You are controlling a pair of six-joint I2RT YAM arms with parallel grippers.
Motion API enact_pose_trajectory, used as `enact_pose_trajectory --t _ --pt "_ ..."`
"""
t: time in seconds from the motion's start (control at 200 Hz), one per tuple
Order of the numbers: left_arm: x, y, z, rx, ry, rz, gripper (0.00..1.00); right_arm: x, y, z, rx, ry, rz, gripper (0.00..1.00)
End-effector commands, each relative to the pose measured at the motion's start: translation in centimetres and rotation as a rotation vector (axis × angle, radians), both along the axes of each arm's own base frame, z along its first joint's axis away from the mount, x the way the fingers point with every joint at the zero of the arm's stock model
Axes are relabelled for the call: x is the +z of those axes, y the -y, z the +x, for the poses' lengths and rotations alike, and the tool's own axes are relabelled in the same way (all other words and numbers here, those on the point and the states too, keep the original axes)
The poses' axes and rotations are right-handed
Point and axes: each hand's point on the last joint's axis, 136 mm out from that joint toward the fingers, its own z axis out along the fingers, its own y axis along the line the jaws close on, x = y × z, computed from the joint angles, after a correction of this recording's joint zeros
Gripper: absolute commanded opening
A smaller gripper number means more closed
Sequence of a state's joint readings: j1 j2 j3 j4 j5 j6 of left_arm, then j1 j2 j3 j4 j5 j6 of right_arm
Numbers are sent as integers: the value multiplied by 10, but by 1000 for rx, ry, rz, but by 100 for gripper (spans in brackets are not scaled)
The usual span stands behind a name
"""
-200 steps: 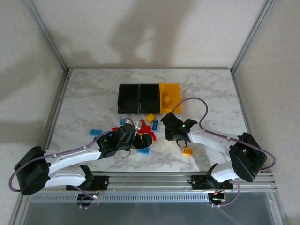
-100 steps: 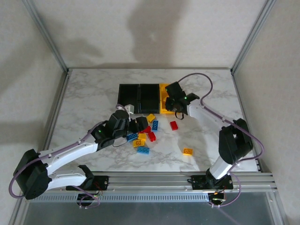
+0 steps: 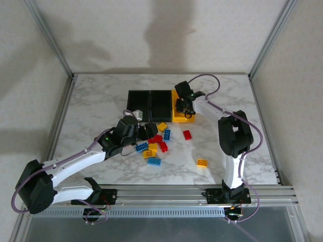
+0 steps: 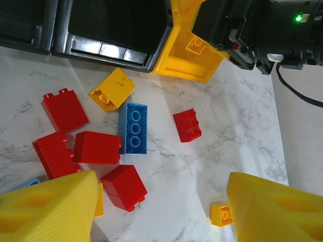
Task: Sort the legos into containers by color
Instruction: Place the lego in the container.
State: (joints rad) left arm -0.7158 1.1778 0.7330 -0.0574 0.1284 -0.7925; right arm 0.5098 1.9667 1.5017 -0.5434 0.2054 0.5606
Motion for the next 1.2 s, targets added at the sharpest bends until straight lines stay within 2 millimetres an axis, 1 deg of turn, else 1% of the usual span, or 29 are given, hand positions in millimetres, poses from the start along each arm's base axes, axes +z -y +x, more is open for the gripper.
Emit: enact_pose_trajectory --t 0.0,0.13,0.23,0.426,0.571,0.666,0.741,0.826,0.881,0.901,0.956,1.011,1.096,1.136,1.151,1.197 --pt "8 -6 4 18 23 11 68 3 -3 7 8 -1 2 33" --pt "8 -7 3 19 22 10 68 0 -4 9 3 -6 4 37" --pt "8 -9 2 24 24 7 68 1 -3 8 -1 -5 1 41" --pt "9 -11 2 30 23 8 68 11 -3 9 -1 12 9 45" --pt "6 -16 2 55 11 18 68 29 -3 10 -2 51 27 45" --pt "3 -25 1 93 -8 41 68 48 -3 7 4 87 47 45" --pt "-6 -39 1 141 -46 80 65 64 -3 1 13 117 68 44" --pt "-15 -60 0 207 -86 125 63 81 -5 -11 40 150 97 44" --pt "-22 -79 -1 273 -114 154 62 91 -11 -22 74 172 125 44" --pt "-24 -87 -2 303 -126 164 62 96 -16 -27 99 184 139 45" --pt "-31 -109 -4 382 -160 181 62 102 -24 -42 147 198 163 44" --pt "-37 -130 -6 455 -191 184 63 108 -37 -59 209 210 210 44" --pt "-44 -162 -8 569 -231 184 64 117 -66 -91 342 235 299 44" --pt "-48 -172 -9 600 -247 178 64 120 -77 -104 398 247 325 44" --pt "-49 -176 -9 612 -254 176 64 122 -87 -114 437 250 338 44" --pt "-54 -186 -9 639 -278 170 64 123 -100 -132 499 257 363 45"
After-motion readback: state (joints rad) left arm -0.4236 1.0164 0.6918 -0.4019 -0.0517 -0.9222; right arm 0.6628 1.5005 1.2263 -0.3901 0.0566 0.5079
